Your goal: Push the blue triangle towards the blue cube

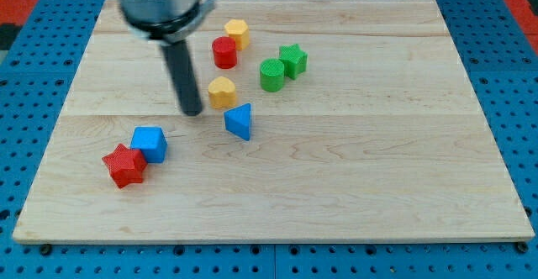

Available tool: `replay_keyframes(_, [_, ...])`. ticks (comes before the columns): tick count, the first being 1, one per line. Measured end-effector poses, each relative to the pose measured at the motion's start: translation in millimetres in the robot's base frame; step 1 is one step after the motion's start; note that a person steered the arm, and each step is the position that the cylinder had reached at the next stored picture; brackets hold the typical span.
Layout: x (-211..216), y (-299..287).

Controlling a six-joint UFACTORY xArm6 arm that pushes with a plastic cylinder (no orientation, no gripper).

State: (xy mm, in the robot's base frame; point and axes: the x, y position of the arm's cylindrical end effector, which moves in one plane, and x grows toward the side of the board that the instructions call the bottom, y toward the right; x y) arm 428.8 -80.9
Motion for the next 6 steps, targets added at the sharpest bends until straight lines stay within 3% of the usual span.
replay_keyframes(1, [-6, 67])
replay_keyframes(2, [7, 82])
replay_keyframes(3, [9, 51])
replay_keyframes(4, [38, 12])
replay_keyframes(6, [69, 28])
